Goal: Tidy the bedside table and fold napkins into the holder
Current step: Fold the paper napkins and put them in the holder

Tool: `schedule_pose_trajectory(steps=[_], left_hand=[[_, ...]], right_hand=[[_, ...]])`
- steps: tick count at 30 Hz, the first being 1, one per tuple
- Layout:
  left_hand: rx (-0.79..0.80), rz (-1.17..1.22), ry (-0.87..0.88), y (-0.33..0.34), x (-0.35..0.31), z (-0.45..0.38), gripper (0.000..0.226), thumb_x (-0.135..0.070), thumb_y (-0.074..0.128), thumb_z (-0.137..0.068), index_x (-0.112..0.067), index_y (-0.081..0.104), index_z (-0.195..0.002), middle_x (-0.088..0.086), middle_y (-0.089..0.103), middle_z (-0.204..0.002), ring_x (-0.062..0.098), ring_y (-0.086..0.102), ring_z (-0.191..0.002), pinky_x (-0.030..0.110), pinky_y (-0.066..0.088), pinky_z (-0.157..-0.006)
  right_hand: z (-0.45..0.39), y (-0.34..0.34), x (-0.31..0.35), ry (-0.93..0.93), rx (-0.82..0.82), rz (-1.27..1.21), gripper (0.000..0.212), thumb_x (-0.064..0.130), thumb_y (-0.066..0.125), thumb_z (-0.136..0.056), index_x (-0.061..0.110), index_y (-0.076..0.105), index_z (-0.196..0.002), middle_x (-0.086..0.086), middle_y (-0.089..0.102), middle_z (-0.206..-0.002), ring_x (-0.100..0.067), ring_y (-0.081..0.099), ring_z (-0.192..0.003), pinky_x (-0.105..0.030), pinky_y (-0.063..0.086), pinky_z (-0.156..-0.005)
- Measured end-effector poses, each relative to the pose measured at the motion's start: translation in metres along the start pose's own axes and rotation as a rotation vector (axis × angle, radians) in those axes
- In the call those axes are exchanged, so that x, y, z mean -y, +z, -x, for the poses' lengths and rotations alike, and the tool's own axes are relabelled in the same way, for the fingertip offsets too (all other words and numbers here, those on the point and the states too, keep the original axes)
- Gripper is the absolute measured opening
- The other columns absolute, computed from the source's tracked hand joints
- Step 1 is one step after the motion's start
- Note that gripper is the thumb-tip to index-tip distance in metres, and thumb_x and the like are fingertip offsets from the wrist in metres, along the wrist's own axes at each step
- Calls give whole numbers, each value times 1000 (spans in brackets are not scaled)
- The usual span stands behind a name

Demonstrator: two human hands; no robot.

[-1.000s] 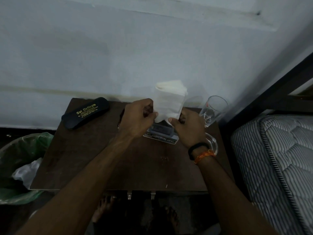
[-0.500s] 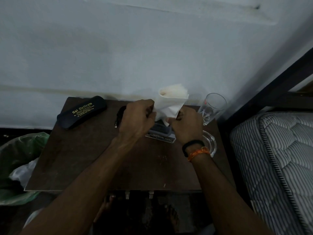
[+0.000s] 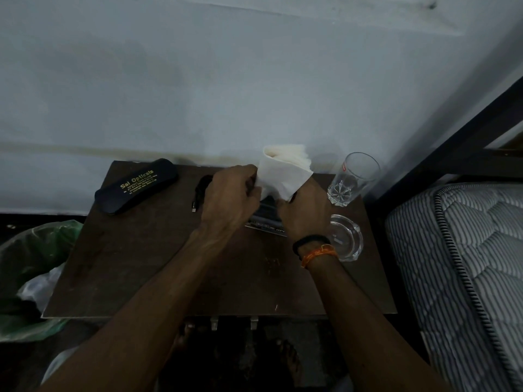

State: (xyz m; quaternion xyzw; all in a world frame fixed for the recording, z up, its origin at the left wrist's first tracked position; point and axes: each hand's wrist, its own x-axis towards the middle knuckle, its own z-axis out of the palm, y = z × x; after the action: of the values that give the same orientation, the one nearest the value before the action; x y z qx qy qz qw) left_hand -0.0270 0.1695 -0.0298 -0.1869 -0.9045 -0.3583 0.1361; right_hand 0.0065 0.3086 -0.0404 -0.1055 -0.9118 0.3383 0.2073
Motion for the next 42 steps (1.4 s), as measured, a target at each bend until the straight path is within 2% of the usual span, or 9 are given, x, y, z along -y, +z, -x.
schedule_pose_trajectory(steps=[3, 5, 10, 14, 17, 20, 26, 33, 42], left_hand=[[17, -27, -11, 2, 1, -1, 5, -11, 67, -76, -12, 62, -77, -6, 50, -66, 20, 53, -64, 36, 50, -60], [36, -36, -23, 4, 2, -1, 6, -11, 67, -75, -12, 64, -80, -4, 54, -69, 23, 57, -68, 38, 50, -61], [20, -43, -31, 8, 3, 1, 10, -10, 68, -74, -11, 64, -83, 4, 64, -75, 26, 58, -73, 37, 48, -63], [25, -58, -54, 10, 1, 0, 18, -8, 70, -73, -15, 54, -78, -2, 50, -75, 21, 50, -73, 30, 34, -62], [44, 9, -59, 8, 1, -3, 21, -10, 72, -69, -11, 55, -82, 1, 52, -78, 19, 47, -72, 31, 37, -59], [37, 114, -82, 3, 1, -4, 37, -15, 73, -68, -6, 67, -103, 8, 64, -86, 23, 57, -77, 38, 50, -67], [-18, 224, -58, -6, 0, -8, 33, -20, 73, -71, -13, 69, -103, -1, 70, -86, 17, 64, -75, 40, 54, -68], [12, 177, -86, -4, 4, -9, 22, -14, 76, -74, -10, 71, -95, 3, 72, -80, 18, 65, -74, 41, 57, -69], [56, 145, -57, 2, 9, -8, 34, -12, 75, -75, -9, 71, -108, 8, 75, -90, 22, 69, -80, 42, 58, -72]], right_hand=[[-5, -7, 1, 68, 33, -129, 43, 21, 77, -67, 21, 70, -109, -3, 72, -109, -20, 67, -101, -31, 56, -84], [-9, -16, 2, 111, 31, -173, 38, 20, 77, -65, 22, 71, -103, -1, 73, -102, -17, 67, -95, -29, 56, -76], [-14, -24, 4, 55, 17, -133, 25, 16, 75, -71, 16, 72, -96, 1, 71, -82, -12, 63, -74, -11, 40, -59], [-13, -20, -3, 71, 39, -27, 13, 21, 74, -74, 12, 69, -81, 3, 62, -66, -12, 58, -65, -20, 40, -55], [-13, -20, -5, 57, 36, -20, 13, 20, 75, -73, 12, 71, -83, -1, 69, -72, -13, 62, -69, -27, 50, -62], [-12, -21, -3, 32, 54, -56, 19, 18, 74, -74, 16, 74, -93, 0, 73, -79, -10, 64, -72, -29, 55, -66], [-13, -23, 4, 18, 26, -155, 27, 36, 67, -80, 25, 72, -103, 7, 73, -92, -8, 67, -82, -35, 58, -74], [-13, -22, 0, 23, 45, -116, 25, 31, 70, -84, 20, 74, -106, 2, 75, -91, -12, 68, -82, -35, 57, -77], [-14, -17, -6, 83, 106, -101, 26, 20, 74, -82, 15, 73, -108, -3, 76, -97, -15, 69, -87, -33, 58, -80]])
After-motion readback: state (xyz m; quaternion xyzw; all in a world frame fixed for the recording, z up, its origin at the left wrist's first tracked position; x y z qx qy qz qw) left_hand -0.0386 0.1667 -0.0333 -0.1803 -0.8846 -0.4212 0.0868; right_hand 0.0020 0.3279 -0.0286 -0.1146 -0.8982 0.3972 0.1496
